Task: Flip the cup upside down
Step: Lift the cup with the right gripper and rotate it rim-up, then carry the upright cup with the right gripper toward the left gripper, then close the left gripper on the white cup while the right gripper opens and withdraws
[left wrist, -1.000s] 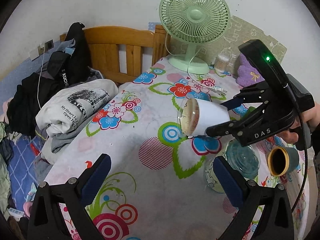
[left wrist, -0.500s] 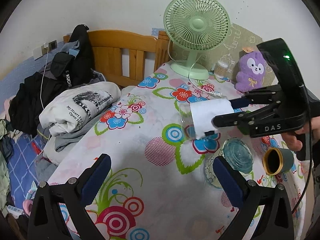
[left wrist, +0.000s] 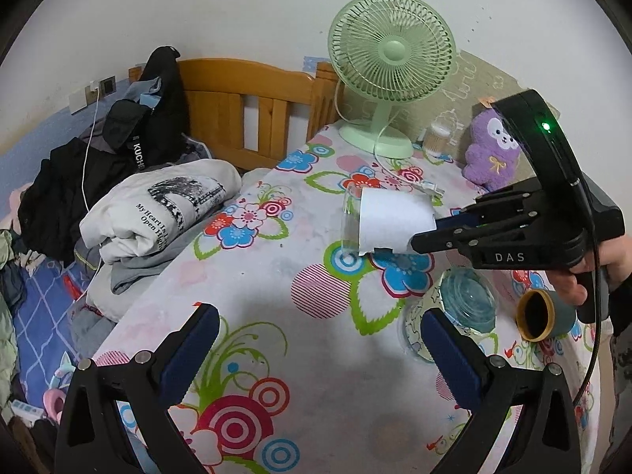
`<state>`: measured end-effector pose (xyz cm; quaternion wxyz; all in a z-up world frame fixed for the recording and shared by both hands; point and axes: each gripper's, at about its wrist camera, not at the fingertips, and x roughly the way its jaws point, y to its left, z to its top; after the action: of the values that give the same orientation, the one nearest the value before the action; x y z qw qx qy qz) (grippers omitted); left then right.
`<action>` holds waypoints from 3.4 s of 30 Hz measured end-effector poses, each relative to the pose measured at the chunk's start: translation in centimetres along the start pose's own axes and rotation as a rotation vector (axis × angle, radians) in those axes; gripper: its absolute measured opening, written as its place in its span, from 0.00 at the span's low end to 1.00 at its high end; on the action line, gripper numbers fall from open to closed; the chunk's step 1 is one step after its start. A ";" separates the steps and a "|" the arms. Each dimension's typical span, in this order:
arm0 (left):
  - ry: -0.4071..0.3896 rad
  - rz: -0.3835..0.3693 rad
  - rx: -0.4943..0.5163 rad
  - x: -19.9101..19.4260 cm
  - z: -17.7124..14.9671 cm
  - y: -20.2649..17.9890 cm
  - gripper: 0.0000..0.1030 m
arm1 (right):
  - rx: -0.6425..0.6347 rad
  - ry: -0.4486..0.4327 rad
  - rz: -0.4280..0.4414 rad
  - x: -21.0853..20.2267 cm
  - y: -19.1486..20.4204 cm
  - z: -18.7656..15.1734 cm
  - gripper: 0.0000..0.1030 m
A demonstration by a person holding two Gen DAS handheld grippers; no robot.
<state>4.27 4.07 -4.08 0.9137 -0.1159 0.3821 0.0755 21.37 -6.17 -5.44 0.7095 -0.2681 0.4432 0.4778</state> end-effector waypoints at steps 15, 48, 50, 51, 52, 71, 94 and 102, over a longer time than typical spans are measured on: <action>-0.009 -0.005 -0.018 -0.6 -0.3 1.0 1.00 | 0.018 -0.175 -0.043 -4.4 2.7 -1.9 0.12; 0.026 -0.007 -0.020 0.9 -0.4 1.6 1.00 | 0.230 0.013 -0.115 1.6 -6.0 -1.8 0.58; 0.032 -0.009 -0.020 1.0 -0.3 1.7 1.00 | 0.236 -0.013 -0.108 0.9 -5.9 -1.7 0.58; 0.032 -0.012 -0.020 1.0 -0.3 1.7 1.00 | 0.239 -0.029 -0.113 0.4 -5.7 -1.7 0.58; 0.030 -0.015 -0.020 0.8 -0.4 1.6 1.00 | 0.240 -0.048 -0.120 -0.3 -5.4 -1.7 0.58; -0.013 -0.198 0.140 -5.5 -4.8 -4.6 1.00 | 0.485 -0.163 -0.331 -11.4 9.0 -13.3 0.58; 0.085 -0.232 0.276 -6.3 -12.8 -8.2 1.00 | 0.789 -0.122 -0.293 -8.8 14.0 -21.2 0.67; 0.090 -0.263 0.267 -6.2 -13.0 -10.5 1.00 | 0.773 -0.294 -0.349 -15.7 14.5 -24.7 0.83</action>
<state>-6.55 -9.89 -6.89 0.9049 -0.0457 0.4109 -0.1015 -3.52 -27.18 -2.36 0.8829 0.0169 0.4320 0.1832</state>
